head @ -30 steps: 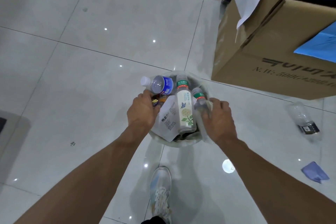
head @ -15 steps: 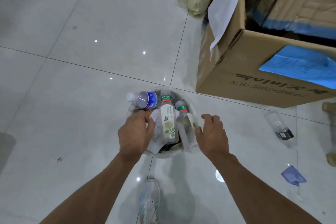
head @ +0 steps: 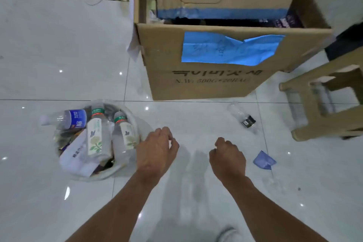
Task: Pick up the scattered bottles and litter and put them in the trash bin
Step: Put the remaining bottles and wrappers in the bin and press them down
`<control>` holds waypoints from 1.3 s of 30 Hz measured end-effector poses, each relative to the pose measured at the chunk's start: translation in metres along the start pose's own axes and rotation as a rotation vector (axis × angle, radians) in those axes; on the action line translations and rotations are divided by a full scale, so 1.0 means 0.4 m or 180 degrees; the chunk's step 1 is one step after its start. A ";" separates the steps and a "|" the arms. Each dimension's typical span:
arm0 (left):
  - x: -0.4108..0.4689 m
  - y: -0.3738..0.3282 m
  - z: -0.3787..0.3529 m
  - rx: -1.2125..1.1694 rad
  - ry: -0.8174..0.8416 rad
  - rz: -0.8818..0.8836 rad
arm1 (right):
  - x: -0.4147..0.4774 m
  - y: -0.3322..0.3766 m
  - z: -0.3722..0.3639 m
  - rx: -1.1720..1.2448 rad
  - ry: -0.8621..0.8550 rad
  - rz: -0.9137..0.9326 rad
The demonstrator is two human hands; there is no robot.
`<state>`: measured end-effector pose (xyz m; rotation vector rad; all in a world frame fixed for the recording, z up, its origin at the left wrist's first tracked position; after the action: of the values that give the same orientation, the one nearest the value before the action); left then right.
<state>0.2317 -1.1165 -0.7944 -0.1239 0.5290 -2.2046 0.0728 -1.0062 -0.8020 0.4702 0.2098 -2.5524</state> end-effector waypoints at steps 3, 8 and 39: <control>0.035 -0.133 -0.100 -0.0014 0.0187 -0.0204 | 0.066 -0.176 -0.008 -0.0330 -0.0147 -0.0272; 0.083 -0.315 -0.283 -0.0144 0.0348 -0.0344 | 0.175 -0.441 -0.050 0.0018 -0.0127 -0.0733; 0.187 -0.319 -1.076 0.0614 0.0811 -0.0897 | 0.593 -0.755 -0.718 -0.0293 0.0301 -0.0543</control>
<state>-0.0223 -0.9607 -1.1385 0.1990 0.4548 -2.5525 -0.1935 -0.7944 -1.1397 0.5596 0.4161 -2.6738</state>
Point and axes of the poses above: each hand's wrist, its own x-axis towards the middle knuckle, its own z-axis out of the back of the hand, y = z × x, the point moved 2 cm from there along x, towards the middle knuckle, and after that the axes turned 14 degrees about -z, right-handed, at the moved point
